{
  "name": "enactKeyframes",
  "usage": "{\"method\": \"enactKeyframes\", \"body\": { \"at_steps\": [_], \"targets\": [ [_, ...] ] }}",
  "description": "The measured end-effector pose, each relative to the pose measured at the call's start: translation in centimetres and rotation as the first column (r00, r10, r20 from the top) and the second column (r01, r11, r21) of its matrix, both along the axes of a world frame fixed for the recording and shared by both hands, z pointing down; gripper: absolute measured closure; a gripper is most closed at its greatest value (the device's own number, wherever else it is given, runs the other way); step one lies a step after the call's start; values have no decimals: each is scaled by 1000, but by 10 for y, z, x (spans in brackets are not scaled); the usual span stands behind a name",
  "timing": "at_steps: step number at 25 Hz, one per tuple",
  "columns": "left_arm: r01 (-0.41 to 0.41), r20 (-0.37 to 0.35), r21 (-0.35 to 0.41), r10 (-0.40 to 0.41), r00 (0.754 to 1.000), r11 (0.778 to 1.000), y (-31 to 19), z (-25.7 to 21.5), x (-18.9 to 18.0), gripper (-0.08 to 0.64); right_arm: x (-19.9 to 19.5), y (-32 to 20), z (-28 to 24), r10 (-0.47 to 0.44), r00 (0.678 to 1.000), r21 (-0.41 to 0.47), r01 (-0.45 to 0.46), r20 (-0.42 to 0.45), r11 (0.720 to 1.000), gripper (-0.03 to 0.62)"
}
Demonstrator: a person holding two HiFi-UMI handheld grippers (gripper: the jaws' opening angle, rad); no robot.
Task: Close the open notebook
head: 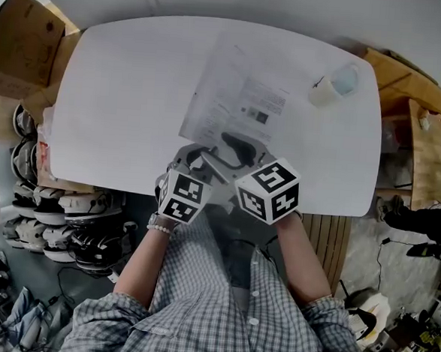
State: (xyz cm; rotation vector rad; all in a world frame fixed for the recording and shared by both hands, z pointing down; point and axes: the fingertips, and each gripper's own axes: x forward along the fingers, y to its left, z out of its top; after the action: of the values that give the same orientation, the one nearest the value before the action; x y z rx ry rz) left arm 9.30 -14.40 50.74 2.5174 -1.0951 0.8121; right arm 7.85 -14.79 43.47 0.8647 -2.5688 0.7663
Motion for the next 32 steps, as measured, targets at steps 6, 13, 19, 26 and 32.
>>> {"method": "enactKeyframes", "body": {
  "at_steps": [6,13,19,26,32],
  "targets": [
    [-15,0,-11,15,1000,1000,3,2,6,537,1,1,3,30,1000,-18,-30,3,999,378],
    [-89,69,2,89,994,996,6,4,21,538,35,2,8,182,983,-90,-178,33,980,376],
    [-190,158,5,187,970,982,10,8,33,537,58,6,10,310,945,-161,-291,106,943,376],
    [-289,257,-2,279,925,957,14,15,38,537,76,6,20,479,865,-261,-433,151,863,377],
    [-317,275,-10,308,911,948,16,20,38,537,96,6,31,581,796,-337,-506,171,794,411]
  ]
}}
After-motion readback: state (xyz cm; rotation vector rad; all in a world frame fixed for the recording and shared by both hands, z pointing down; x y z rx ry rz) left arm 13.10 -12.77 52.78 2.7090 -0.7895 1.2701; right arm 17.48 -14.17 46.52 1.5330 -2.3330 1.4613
